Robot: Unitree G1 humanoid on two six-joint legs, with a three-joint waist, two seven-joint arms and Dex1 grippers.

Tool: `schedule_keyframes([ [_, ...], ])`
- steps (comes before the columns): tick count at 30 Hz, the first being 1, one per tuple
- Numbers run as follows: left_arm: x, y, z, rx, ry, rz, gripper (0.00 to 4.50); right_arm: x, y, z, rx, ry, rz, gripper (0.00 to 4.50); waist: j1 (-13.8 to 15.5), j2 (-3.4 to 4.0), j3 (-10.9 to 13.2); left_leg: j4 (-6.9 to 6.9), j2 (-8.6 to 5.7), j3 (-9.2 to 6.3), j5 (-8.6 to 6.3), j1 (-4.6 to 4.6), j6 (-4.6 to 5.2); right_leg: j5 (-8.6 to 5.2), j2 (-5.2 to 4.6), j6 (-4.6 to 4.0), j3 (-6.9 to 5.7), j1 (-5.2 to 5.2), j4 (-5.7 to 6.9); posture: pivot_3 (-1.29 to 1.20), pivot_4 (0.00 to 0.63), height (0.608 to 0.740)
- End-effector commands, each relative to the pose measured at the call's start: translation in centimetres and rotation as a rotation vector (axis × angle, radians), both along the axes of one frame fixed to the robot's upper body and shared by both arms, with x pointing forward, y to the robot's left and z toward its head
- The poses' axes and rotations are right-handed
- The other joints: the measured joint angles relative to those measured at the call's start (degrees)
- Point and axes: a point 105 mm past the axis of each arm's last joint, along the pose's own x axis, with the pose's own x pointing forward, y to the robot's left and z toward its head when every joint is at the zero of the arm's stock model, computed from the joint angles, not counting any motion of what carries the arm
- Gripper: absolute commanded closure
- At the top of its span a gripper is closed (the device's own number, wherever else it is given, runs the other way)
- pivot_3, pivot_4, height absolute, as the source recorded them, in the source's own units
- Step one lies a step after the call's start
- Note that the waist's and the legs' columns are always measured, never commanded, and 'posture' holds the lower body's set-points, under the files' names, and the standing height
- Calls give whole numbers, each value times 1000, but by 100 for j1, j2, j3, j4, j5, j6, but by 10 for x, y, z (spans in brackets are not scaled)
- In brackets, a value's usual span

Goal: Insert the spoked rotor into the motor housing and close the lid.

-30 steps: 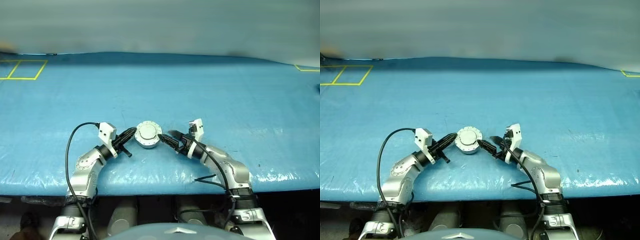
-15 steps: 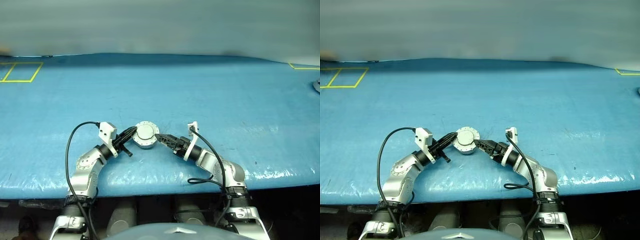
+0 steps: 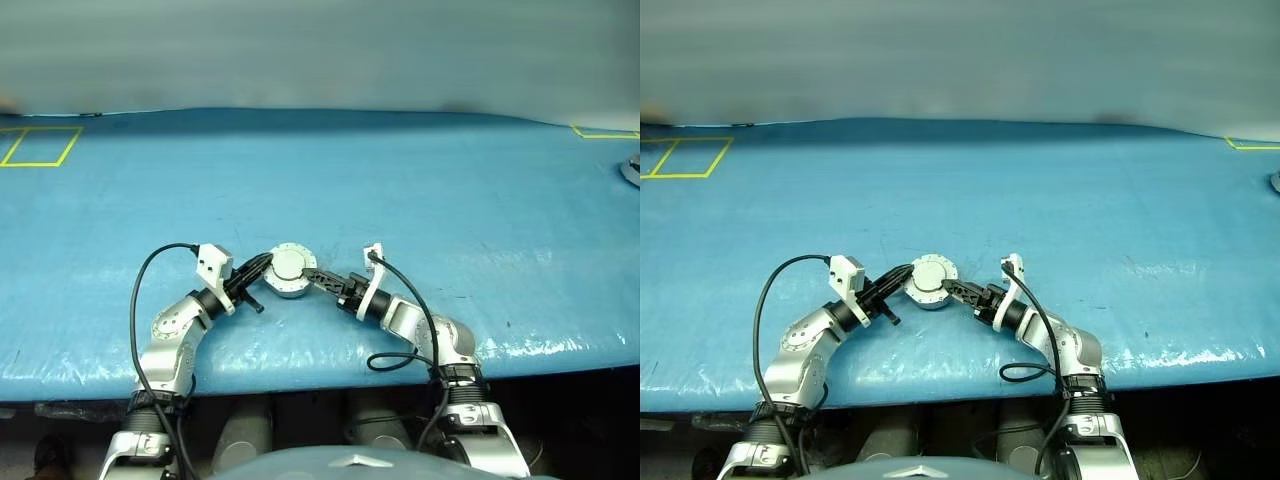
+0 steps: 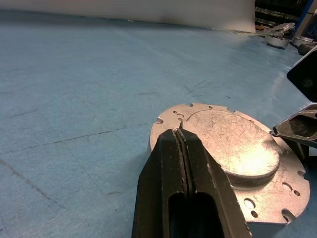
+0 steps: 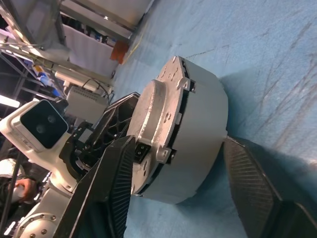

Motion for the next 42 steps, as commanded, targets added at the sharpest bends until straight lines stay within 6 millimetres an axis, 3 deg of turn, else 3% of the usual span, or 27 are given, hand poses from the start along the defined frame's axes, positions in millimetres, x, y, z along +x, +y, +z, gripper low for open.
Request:
schedule_keyframes([
  [1,-2,-8,-2,9,-3,-25,4500,-13,9,-18,28,114,35,2101,1,-1,0,0,0,0,-1,0,0,0,0,0,0,1,0,0,150,740],
  [6,-2,-9,-3,9,0,-26,4500,-14,10,-22,-30,95,51,3313,0,-9,-13,4,3,-1,-1,26,1,-1,3,-1,0,25,0,0,150,740],
  [17,3,-9,3,-63,12,13,4500,-10,9,-19,-35,76,27,3349,1,-6,-16,15,4,-1,-1,30,1,-2,2,-2,-1,34,-2,0,150,740],
  [20,8,-2,13,-280,114,97,4500,1,4,-4,81,69,-42,3349,-1,-9,-16,16,5,-3,-1,29,1,-2,2,-2,-1,35,-2,0,150,740],
  [25,-5,-4,27,-376,113,0,4500,18,-6,22,213,31,-149,3349,-51,-10,-5,14,23,-4,-1,13,1,-2,19,-3,-2,18,-2,0,150,740],
  [28,-7,1,38,-502,71,14,3933,30,-15,37,276,-9,-233,3349,-49,-1,2,14,26,0,-1,-8,1,1,25,-8,0,-5,-1,0,150,740],
  [39,-18,-12,34,-719,151,-15,235,31,-15,95,450,-136,-222,3349,-49,45,42,11,26,-2,-5,-70,4,22,31,20,2,-59,-4,0,150,740],
  [40,-18,-12,34,-730,156,-10,15,30,-14,99,459,-149,-213,3349,-49,47,44,11,26,-2,-5,-70,4,22,31,20,2,-59,-4,0,150,740],
  [42,-18,-16,33,-770,185,-16,15,24,-10,111,478,-180,-178,3349,-50,48,44,13,26,-3,-5,-70,5,21,32,20,2,-58,-4,0,150,740],
])
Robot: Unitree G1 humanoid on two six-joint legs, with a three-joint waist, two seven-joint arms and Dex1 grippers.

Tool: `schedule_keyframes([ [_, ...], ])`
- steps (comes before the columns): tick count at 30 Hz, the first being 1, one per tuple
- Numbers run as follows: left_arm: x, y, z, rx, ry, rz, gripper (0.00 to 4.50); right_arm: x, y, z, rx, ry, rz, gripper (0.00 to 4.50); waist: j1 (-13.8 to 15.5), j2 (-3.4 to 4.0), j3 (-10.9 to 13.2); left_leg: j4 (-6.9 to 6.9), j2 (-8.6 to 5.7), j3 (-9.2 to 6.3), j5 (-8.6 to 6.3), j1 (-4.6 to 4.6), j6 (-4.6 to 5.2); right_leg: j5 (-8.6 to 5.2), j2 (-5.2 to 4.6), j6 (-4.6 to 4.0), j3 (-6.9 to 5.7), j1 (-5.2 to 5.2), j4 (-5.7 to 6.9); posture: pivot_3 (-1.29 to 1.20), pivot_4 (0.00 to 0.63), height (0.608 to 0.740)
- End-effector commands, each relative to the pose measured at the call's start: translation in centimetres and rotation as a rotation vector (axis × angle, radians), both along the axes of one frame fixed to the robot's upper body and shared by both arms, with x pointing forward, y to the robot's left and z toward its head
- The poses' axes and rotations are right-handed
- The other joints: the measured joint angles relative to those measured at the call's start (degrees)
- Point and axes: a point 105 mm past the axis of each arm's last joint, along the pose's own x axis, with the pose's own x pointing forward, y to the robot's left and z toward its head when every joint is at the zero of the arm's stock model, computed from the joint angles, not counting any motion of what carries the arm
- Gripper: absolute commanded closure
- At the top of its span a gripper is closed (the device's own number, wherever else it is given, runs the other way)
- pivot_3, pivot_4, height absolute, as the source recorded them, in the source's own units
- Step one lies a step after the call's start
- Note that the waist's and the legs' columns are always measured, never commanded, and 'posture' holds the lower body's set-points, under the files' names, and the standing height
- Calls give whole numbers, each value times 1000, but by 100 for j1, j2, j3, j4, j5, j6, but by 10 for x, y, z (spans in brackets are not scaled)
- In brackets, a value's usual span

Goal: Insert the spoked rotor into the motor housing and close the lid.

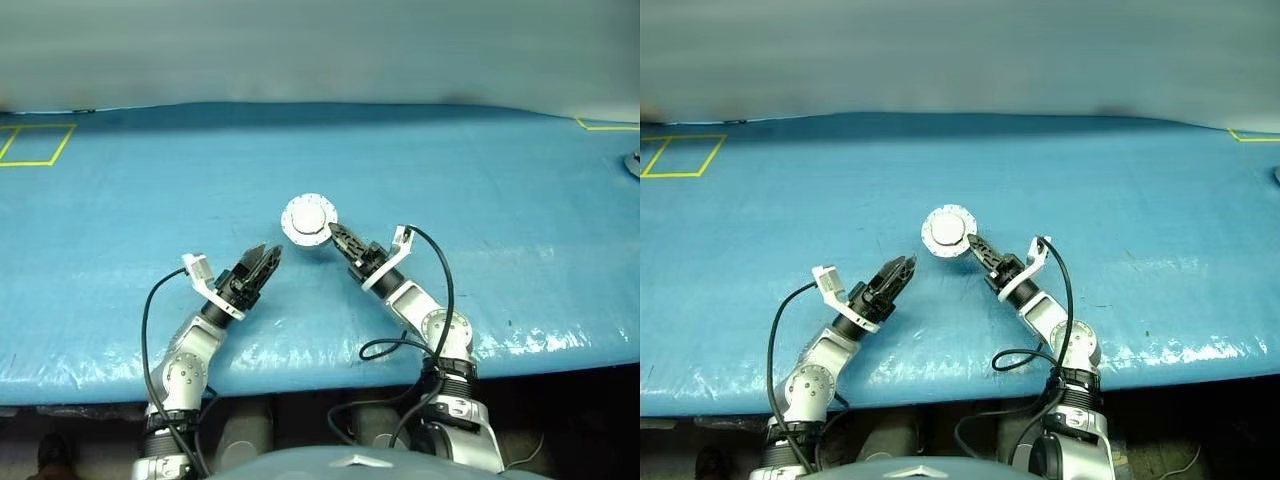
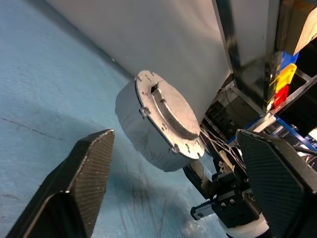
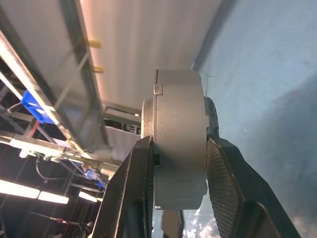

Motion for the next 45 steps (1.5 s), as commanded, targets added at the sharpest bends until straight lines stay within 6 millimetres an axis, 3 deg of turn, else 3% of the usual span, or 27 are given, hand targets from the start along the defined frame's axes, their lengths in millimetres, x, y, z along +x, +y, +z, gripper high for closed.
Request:
schedule_keyframes([
  [1,-1,-6,9,-76,2,-26,15,-11,14,56,104,-194,81,3349,-3,0,0,2,0,0,0,0,0,0,1,0,0,0,0,0,150,740],
  [6,-2,-16,18,-229,30,-92,15,-27,26,67,89,-251,173,3349,-17,1,1,10,1,-1,0,0,1,-14,2,-24,0,4,1,0,150,740],
  [15,-8,-33,47,-332,-65,-241,15,-34,35,59,41,-236,208,3349,-13,0,1,34,0,-3,-1,-8,1,-14,4,-24,0,8,3,0,150,740],
  [20,-9,-31,51,-327,-94,-243,15,-34,34,56,34,-230,205,3349,-26,0,1,35,1,-3,-1,-6,1,-13,7,-26,1,9,5,0,150,740],
  [29,13,-14,47,-367,-65,-77,15,-35,37,58,15,-242,207,3349,-12,0,1,39,1,-4,-1,-7,1,-12,7,-25,2,11,5,0,150,740],
  [36,15,-20,44,-343,-50,-93,15,-38,40,61,17,-253,204,3349,-9,-1,1,39,0,-4,-1,-9,2,-10,8,-22,2,12,4,0,150,740],
  [42,12,-21,40,-336,-28,-109,1860,-38,40,61,20,-250,201,3349,-13,-1,1,41,0,-4,-1,-8,2,-10,8,-22,3,12,5,0,150,740],
  [45,8,-26,40,-320,-34,-144,1898,-39,41,61,23,-252,210,3349,-13,-1,1,41,1,-4,-1,-7,2,-9,8,-22,2,13,5,0,150,740],
])
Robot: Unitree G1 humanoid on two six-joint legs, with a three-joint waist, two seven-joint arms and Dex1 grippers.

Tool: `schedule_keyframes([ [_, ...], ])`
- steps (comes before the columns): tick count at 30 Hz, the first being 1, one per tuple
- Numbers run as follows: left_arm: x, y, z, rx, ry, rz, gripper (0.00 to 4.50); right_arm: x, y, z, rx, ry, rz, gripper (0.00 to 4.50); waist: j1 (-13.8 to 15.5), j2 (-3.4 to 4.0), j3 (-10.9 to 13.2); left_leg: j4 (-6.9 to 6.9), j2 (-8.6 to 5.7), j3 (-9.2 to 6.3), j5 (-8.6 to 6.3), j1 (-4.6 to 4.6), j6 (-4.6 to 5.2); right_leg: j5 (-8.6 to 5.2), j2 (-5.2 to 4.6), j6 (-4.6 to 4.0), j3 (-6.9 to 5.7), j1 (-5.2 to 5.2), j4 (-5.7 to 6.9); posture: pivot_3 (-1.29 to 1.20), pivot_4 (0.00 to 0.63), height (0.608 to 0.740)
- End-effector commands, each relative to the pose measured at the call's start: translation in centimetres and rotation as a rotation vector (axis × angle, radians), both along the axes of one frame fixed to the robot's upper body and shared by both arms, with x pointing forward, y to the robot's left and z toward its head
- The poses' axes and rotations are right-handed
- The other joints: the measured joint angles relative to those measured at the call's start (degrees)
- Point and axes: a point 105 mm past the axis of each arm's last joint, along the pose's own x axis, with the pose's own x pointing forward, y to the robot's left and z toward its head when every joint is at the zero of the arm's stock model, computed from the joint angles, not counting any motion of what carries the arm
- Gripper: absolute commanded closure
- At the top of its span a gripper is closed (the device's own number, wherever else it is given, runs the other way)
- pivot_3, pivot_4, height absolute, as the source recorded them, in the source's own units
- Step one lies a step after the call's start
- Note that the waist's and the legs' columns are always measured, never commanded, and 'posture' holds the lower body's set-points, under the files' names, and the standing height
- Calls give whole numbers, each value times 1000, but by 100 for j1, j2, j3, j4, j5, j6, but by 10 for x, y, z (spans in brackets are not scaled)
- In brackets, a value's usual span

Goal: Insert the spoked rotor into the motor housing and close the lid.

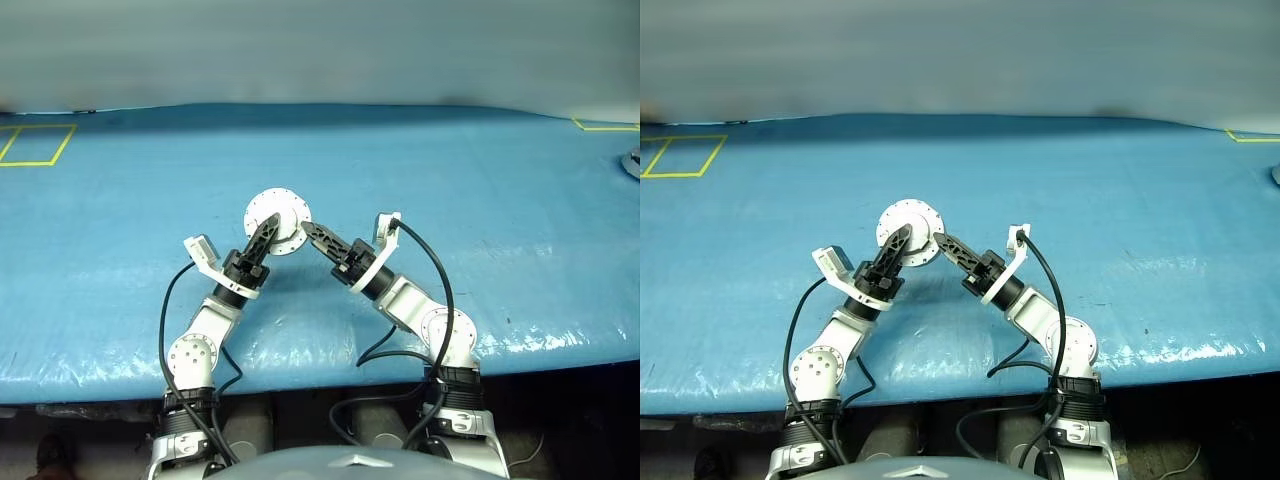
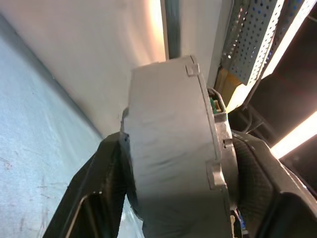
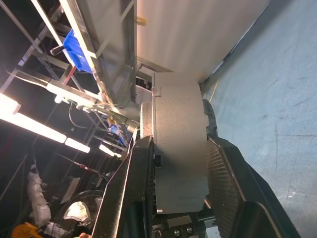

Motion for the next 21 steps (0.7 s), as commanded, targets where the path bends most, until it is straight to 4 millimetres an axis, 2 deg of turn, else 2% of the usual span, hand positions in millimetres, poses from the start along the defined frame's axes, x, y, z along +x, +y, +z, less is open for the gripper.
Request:
schedule_keyframes([
  [1,-5,-8,3,18,-23,-30,1898,-9,6,32,76,-120,34,3349,0,0,0,0,0,0,0,0,0,0,0,0,0,0,0,0,150,740],
  [13,1,5,-6,10,35,59,1898,-13,8,31,62,-127,78,3349,5,0,0,6,0,0,0,0,0,2,0,0,1,2,1,0,150,740],
  [18,7,13,-9,11,66,125,1898,3,4,21,-56,-118,-55,1721,-5,0,0,8,0,0,0,2,0,3,1,-2,1,3,2,0,150,740],
  [21,13,20,-10,-7,88,177,1898,17,-3,15,-60,-64,-154,1721,5,0,0,10,0,-1,0,2,0,4,2,-2,1,2,5,0,150,740],
])
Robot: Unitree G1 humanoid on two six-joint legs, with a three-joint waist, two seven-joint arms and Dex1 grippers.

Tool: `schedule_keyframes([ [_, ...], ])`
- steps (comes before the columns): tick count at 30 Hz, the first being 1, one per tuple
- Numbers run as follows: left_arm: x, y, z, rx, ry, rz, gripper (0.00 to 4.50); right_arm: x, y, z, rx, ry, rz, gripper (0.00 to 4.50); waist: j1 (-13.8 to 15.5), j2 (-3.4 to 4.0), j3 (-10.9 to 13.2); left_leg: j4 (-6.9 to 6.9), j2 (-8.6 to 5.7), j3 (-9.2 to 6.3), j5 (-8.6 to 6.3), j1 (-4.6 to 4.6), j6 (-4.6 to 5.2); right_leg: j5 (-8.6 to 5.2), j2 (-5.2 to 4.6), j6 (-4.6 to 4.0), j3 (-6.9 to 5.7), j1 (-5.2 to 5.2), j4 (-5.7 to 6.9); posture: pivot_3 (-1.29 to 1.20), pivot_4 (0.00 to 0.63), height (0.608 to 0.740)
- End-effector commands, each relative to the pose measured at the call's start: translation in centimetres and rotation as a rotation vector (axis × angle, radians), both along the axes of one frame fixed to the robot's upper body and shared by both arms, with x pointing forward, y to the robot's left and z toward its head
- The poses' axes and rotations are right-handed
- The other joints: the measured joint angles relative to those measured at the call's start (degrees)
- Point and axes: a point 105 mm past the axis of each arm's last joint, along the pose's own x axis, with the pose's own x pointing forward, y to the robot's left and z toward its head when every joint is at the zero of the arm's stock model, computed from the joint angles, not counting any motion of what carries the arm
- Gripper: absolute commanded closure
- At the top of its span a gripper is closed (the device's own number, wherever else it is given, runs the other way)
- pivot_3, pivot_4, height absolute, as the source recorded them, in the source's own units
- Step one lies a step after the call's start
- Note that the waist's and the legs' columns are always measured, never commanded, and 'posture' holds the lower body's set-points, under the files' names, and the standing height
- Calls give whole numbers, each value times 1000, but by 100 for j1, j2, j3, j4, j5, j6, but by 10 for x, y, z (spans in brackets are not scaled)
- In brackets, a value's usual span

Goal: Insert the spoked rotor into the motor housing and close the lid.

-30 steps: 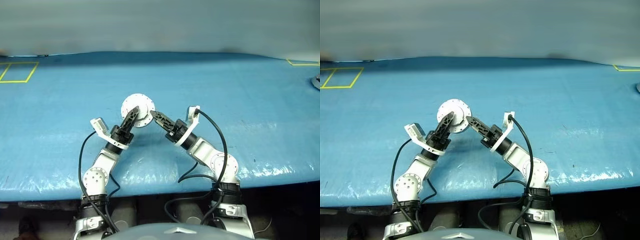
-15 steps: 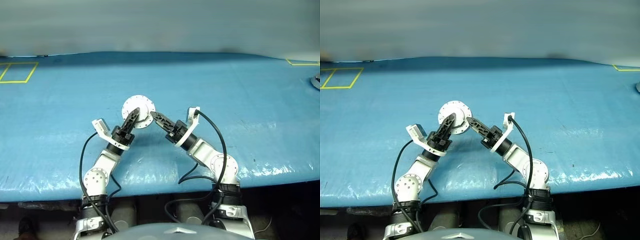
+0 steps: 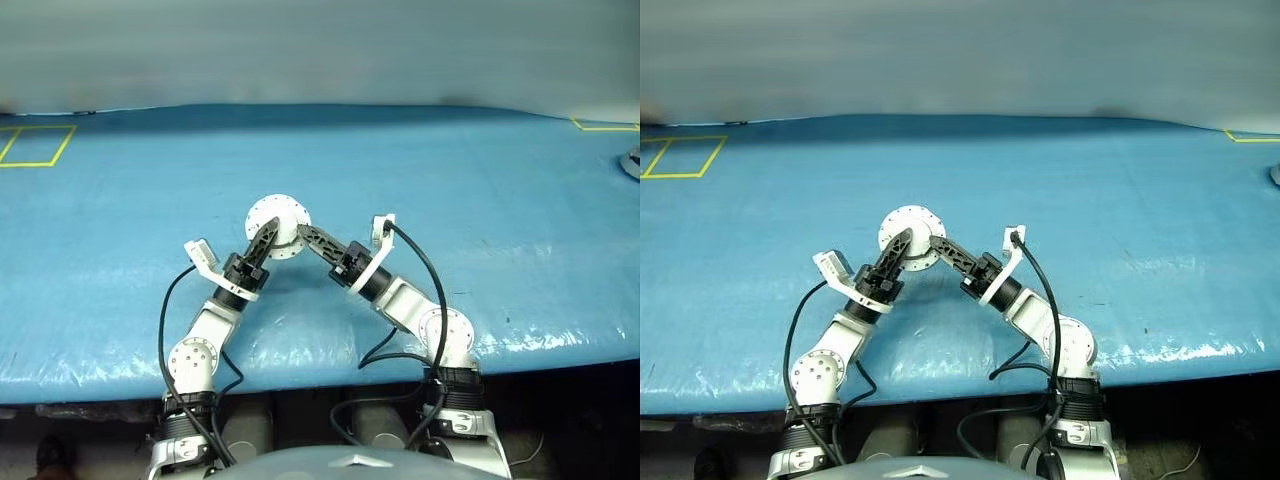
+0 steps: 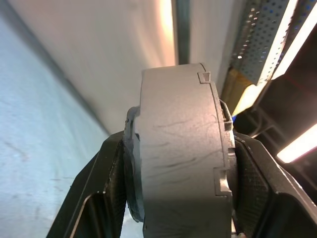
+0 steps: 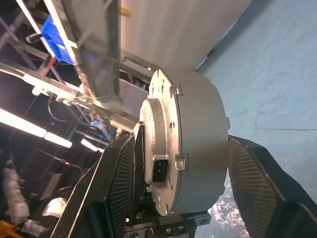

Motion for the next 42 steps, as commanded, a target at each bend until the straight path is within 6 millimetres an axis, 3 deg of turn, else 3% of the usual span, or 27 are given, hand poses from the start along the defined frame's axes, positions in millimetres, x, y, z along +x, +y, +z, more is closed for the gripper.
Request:
schedule_keyframes([
  [1,9,14,5,-30,1,111,1898,16,-10,25,56,-68,-128,1721,9,0,0,3,0,0,0,-1,0,1,0,1,0,0,0,0,150,740],
  [6,22,34,6,-29,23,264,1898,31,-23,19,47,-18,-261,1721,10,-1,0,12,0,2,0,-2,0,11,1,6,3,2,-1,0,150,740],
  [12,47,95,2,24,157,662,1898,35,-32,12,-21,-29,-330,1721,77,-3,1,19,0,3,1,-5,0,26,2,16,4,3,-6,0,150,740],
  [26,67,160,-11,106,406,981,1898,33,-34,6,-41,-30,-343,1721,67,-6,2,19,-1,2,1,-4,-1,42,3,38,5,7,-10,0,150,740],
  [27,66,163,-12,114,418,993,1898,33,-35,7,-45,-33,-345,1721,67,-7,2,19,-1,2,1,-3,-1,43,3,39,5,8,-10,0,150,740],
  [30,64,163,-16,172,437,991,1211,33,-35,7,-45,-34,-347,1694,68,-7,2,17,-1,2,1,-3,-1,43,3,39,6,8,-10,0,150,740],
  [33,55,172,-24,227,501,1067,153,33,-34,6,-44,-30,-344,1694,71,-6,2,18,-1,2,1,-2,-1,44,3,39,6,9,-10,0,150,740],
  [34,51,178,-28,251,537,1115,14,33,-33,6,-43,-27,-342,1694,71,-5,1,18,-1,2,1,-1,-1,44,3,40,6,11,-9,0,150,740],
  [42,-4,222,-39,243,770,1404,14,36,-29,6,-49,-17,-327,1694,-16,-3,-1,15,-1,5,1,17,-1,45,4,38,13,20,-3,0,150,740],
])
